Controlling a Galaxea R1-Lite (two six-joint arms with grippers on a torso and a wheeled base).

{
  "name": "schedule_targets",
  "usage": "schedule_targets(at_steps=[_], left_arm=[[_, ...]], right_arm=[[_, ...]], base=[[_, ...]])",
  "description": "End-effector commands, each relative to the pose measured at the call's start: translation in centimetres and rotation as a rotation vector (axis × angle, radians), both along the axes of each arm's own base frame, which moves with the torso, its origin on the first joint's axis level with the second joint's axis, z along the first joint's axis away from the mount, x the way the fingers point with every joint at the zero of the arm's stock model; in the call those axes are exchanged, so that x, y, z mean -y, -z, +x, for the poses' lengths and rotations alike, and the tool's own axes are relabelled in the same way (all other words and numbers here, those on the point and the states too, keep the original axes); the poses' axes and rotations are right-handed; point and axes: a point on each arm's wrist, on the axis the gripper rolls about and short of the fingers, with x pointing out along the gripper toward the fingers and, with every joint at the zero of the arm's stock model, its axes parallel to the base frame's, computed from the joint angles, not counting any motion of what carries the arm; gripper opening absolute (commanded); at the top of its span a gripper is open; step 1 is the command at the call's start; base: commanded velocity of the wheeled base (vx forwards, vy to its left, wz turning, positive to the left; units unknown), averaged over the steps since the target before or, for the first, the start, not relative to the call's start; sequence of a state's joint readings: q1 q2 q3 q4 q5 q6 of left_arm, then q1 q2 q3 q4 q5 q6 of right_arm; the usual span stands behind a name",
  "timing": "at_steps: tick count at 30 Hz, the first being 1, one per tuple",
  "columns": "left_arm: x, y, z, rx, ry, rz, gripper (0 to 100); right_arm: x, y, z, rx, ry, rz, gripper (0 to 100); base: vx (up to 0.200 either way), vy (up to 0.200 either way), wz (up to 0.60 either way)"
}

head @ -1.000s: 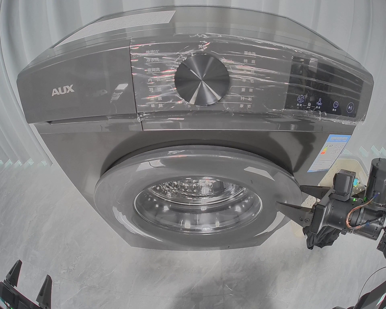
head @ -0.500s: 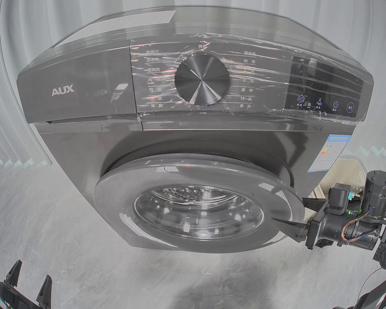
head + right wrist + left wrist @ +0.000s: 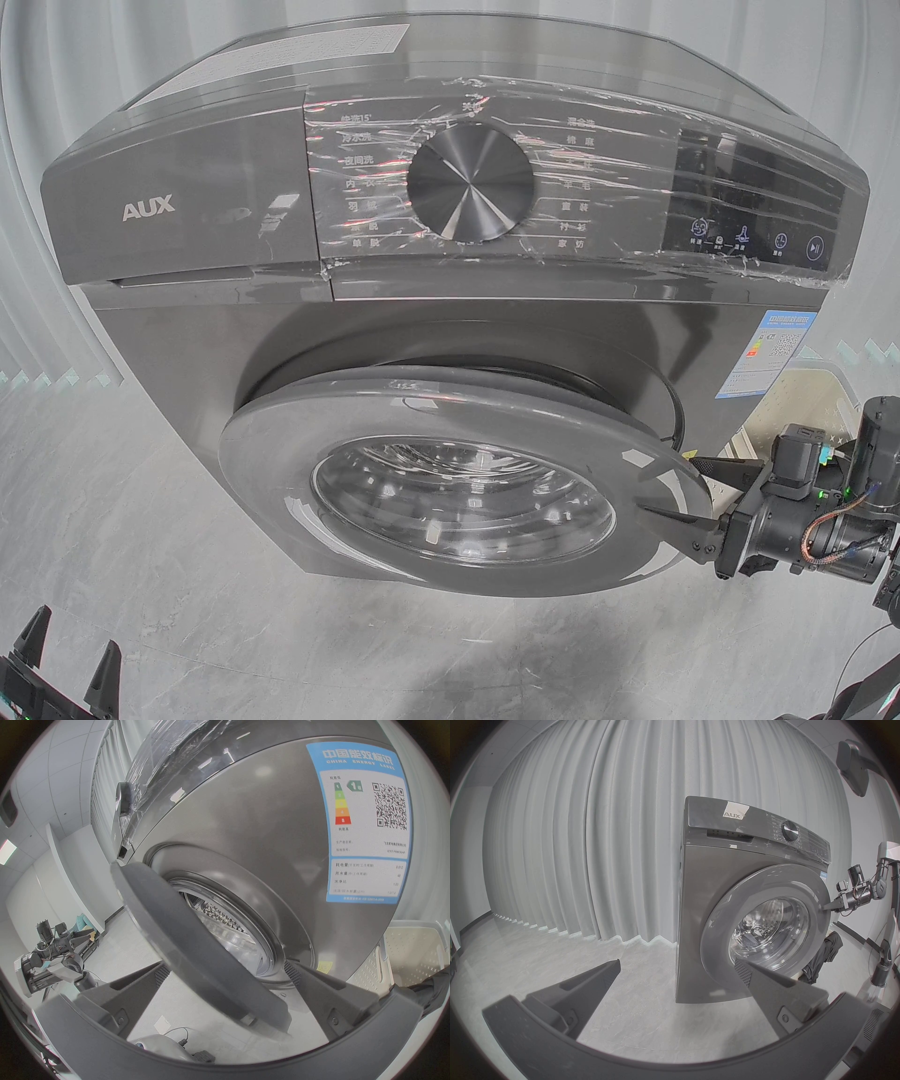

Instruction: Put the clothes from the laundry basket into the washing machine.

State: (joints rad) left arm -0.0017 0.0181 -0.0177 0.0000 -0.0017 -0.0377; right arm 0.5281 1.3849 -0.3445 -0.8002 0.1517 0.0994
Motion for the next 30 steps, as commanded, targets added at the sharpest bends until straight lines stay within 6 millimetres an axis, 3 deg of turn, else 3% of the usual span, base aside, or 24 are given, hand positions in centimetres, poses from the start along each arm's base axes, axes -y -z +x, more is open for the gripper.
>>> schedule_targets(at_steps=[1,8,15,21,24,30], left_arm=[[0.0,0.5,0.0,0.0,0.0,-0.001,100],[0.0,0.5,0.0,0.0,0.0,0.002,100],[0.0,0.5,0.0,0.0,0.0,0.002,100],[0.0,0.5,0.0,0.0,0.0,0.001,100],[0.0,0.5,0.0,0.0,0.0,0.002,100],[0.0,0.5,0.0,0.0,0.0,0.002,100]], right_arm=[[0.0,0.4,-0.2,-0.016,-0.006,-0.01,100],[0.6,1.1,-1.9,-0.033,-0.053,-0.011,100],[-0.1,-0.1,-0.2,0.0,-0.033,0.008,100],[-0.5,0.8,0.6,-0.035,-0.035,-0.016,100],[-0.6,1.0,0.4,-0.042,-0.043,-0.021,100],[-0.2,1.5,-1.3,-0.055,-0.077,-0.025,100]], base=[[0.0,0.0,0.0],[0.0,0.0,0.0],[0.0,0.0,0.0],[-0.1,0.0,0.0],[-0.2,0.0,0.0],[0.0,0.0,0.0]])
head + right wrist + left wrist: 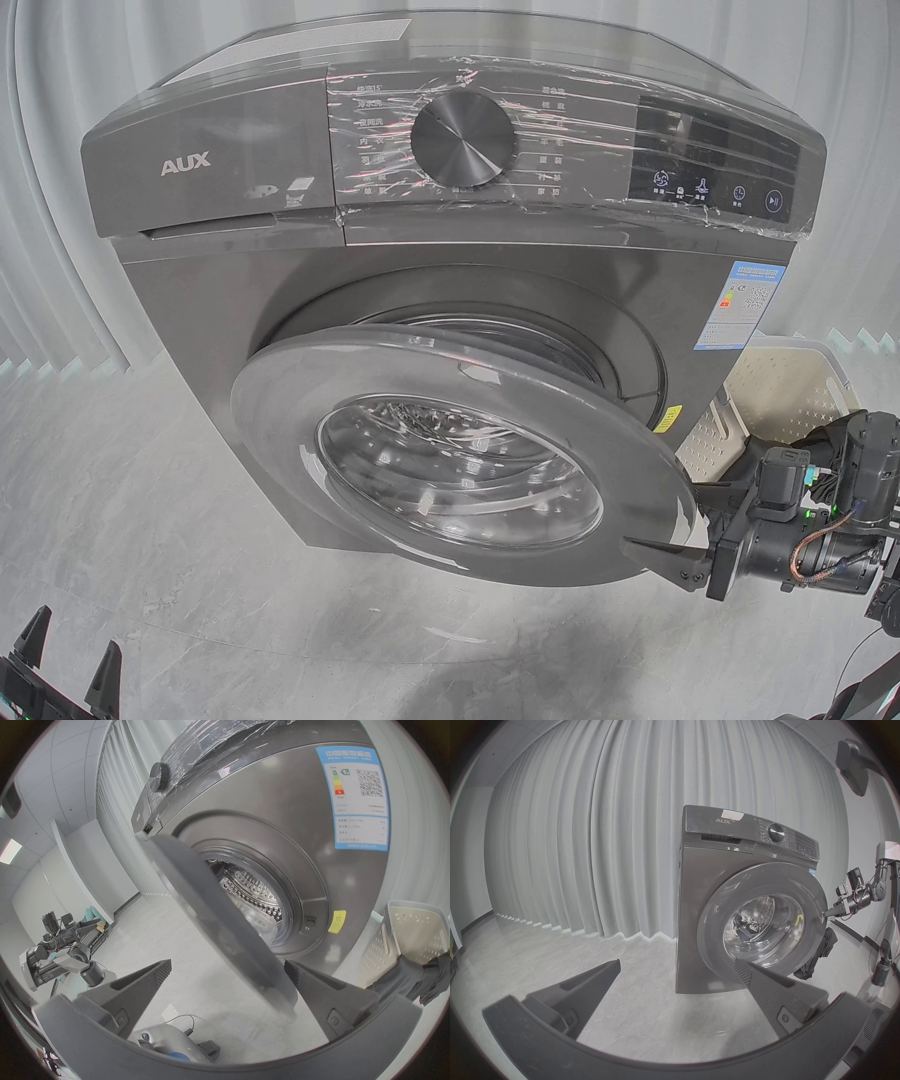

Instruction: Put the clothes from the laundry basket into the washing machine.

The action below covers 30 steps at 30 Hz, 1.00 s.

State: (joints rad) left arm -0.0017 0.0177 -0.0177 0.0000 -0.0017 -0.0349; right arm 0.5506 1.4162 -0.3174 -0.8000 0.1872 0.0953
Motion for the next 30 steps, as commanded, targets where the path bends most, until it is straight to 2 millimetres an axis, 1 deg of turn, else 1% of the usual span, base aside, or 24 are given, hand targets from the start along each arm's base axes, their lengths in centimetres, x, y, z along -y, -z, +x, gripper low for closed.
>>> schedule_targets(at_steps=[1,4,9,12,15,17,24,26,27,30], left_arm=[[0.0,0.5,0.0,0.0,0.0,0.0,100],[0.0,0.5,0.0,0.0,0.0,0.0,100],[0.0,0.5,0.0,0.0,0.0,0.0,100],[0.0,0.5,0.0,0.0,0.0,0.0,100],[0.0,0.5,0.0,0.0,0.0,0.0,100],[0.0,0.5,0.0,0.0,0.0,-0.002,100],[0.0,0.5,0.0,0.0,0.0,0.0,100],[0.0,0.5,0.0,0.0,0.0,0.0,100],[0.0,0.5,0.0,0.0,0.0,0.0,100],[0.0,0.5,0.0,0.0,0.0,0.0,100]], right_arm=[[0.4,0.2,-1.5,-0.001,-0.028,0.003,100],[0.5,0.2,-2.0,0.002,-0.033,0.009,100],[0.6,-0.3,-1.5,0.023,-0.013,0.017,100],[0.4,-1.2,-0.6,0.047,0.01,0.032,100],[0.0,-1.1,0.1,0.038,0.013,0.026,100],[-0.3,-0.7,0.3,0.024,0.002,0.017,100],[0.0,0.1,-1.0,-0.002,-0.026,0.006,100],[0.2,0.0,-1.3,0.005,-0.028,0.012,100],[0.5,-0.2,-1.9,0.015,-0.029,0.018,100],[0.7,-0.5,-1.7,0.027,-0.018,0.026,100]], base=[[0.0,0.0,0.0],[0.0,0.0,0.0],[0.0,0.0,0.0],[-0.2,0.0,0.0],[-0.2,0.0,0.0],[0.0,0.0,0.0],[0.0,0.0,0.0],[0.0,0.0,0.0],[0.0,0.0,0.0],[0.0,0.0,0.0]])
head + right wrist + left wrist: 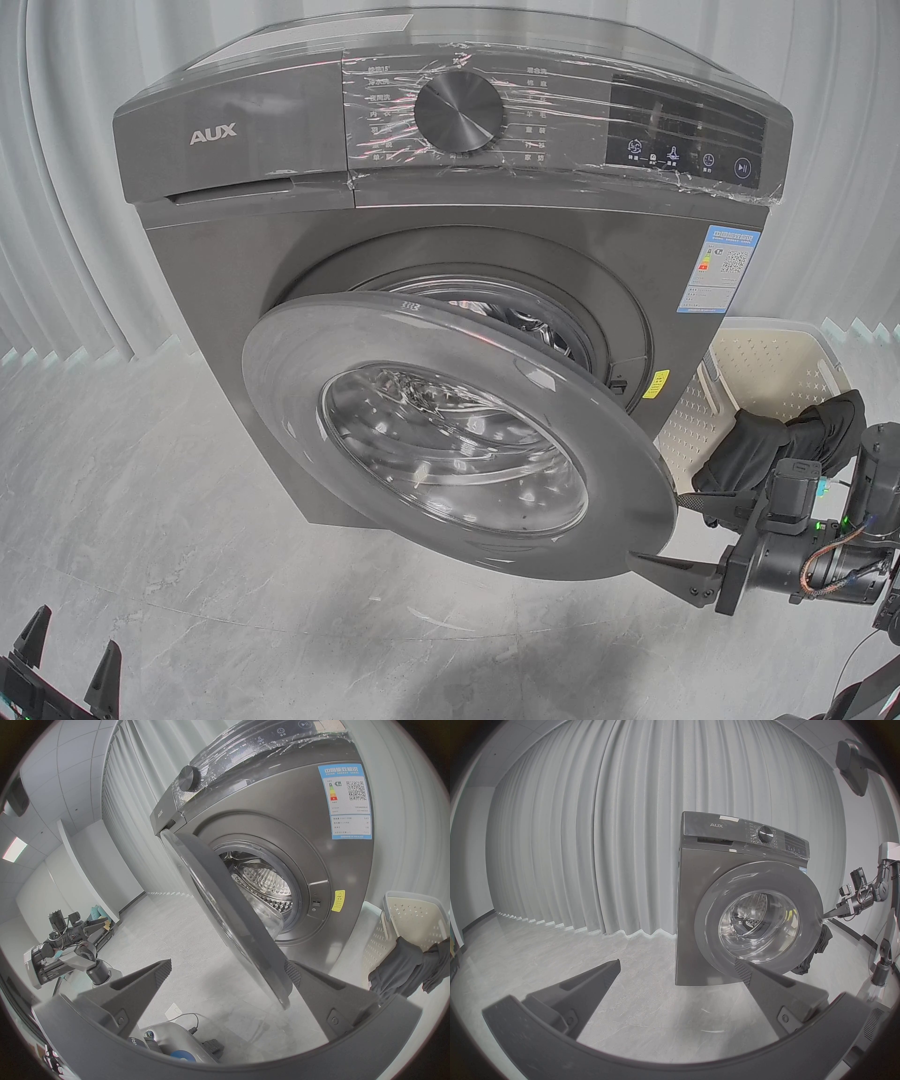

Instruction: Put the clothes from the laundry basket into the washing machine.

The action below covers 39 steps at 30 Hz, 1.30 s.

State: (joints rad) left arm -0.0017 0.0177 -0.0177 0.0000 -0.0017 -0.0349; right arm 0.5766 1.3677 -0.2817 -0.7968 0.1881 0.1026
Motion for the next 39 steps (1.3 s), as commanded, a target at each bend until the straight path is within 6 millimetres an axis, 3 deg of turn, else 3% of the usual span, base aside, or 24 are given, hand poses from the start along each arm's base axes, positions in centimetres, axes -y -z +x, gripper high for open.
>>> schedule_targets(at_steps=[1,9,12,17,24,32,39], left_arm=[[0.0,0.5,0.0,0.0,0.0,0.0,100],[0.0,0.5,0.0,0.0,0.0,0.0,100],[0.0,0.5,0.0,0.0,0.0,0.0,100],[0.0,0.5,0.0,0.0,0.0,0.0,100],[0.0,0.5,0.0,0.0,0.001,0.0,100],[0.0,0.5,0.0,0.0,0.001,0.001,100],[0.0,0.5,0.0,0.0,0.0,0.001,100]], right_arm=[[0.4,-0.5,-0.4,0.026,0.007,0.015,100],[-1.0,0.0,2.8,-0.003,0.057,-0.009,100],[-1.3,0.4,3.0,-0.017,0.048,-0.016,100],[-2.0,0.9,1.7,-0.042,-0.01,-0.009,100],[-1.5,-0.3,-0.5,-0.033,-0.05,0.078,100],[-0.9,-2.7,-1.0,0.06,-0.078,0.168,100],[-0.4,-4.6,1.2,0.096,0.019,0.226,100]], base=[[0.0,0.0,0.0],[-0.075,0.0,0.0],[-0.2,0.0,0.0],[0.0,0.0,0.0],[0.0,0.0,0.0],[0.0,0.0,0.0],[0.0,0.0,0.0]])
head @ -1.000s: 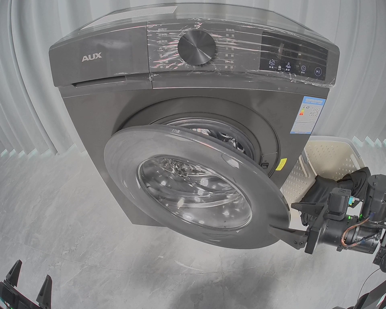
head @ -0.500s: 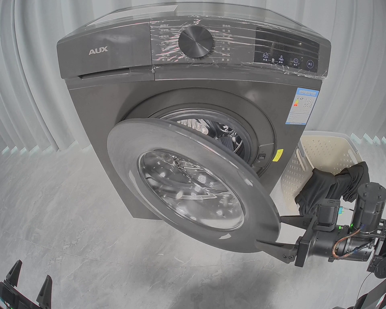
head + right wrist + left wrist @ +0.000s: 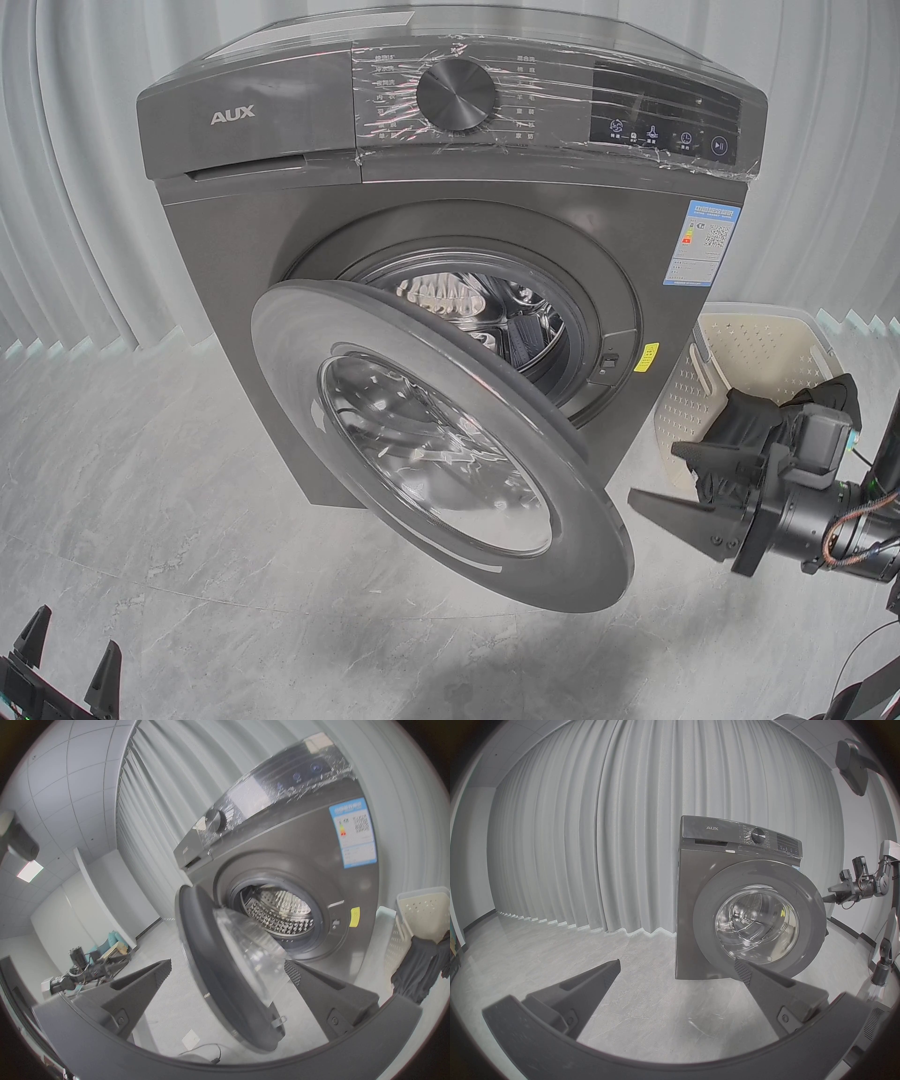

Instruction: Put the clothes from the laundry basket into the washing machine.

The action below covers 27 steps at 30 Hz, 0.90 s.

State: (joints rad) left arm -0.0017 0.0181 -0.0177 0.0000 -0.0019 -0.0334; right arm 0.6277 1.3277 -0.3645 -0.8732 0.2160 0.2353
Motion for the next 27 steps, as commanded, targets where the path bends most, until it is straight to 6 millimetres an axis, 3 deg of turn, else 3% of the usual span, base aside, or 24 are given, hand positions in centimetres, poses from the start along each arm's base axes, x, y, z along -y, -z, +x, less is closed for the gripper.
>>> schedule_targets(at_steps=[1,12,17,21,27], left_arm=[[0.0,0.5,0.0,0.0,-0.001,0.0,100],[0.0,0.5,0.0,0.0,0.001,0.0,100],[0.0,0.5,0.0,0.0,0.001,0.0,100],[0.0,0.5,0.0,-0.001,0.001,0.0,100],[0.0,0.5,0.0,0.0,0.001,0.0,100]], right_arm=[[0.8,-0.6,1.9,0.006,0.094,0.012,100],[-0.6,3.3,5.2,-0.091,0.231,-0.087,100],[-1.3,4.2,5.0,-0.101,0.202,-0.109,100],[-2.6,4.6,3.8,-0.104,0.128,-0.129,100],[-2.8,4.2,3.8,-0.087,0.121,-0.107,100]], base=[[0.0,0.0,0.0],[0.0,0.0,0.0],[0.0,0.0,0.0],[0.0,0.0,0.0],[0.0,0.0,0.0]])
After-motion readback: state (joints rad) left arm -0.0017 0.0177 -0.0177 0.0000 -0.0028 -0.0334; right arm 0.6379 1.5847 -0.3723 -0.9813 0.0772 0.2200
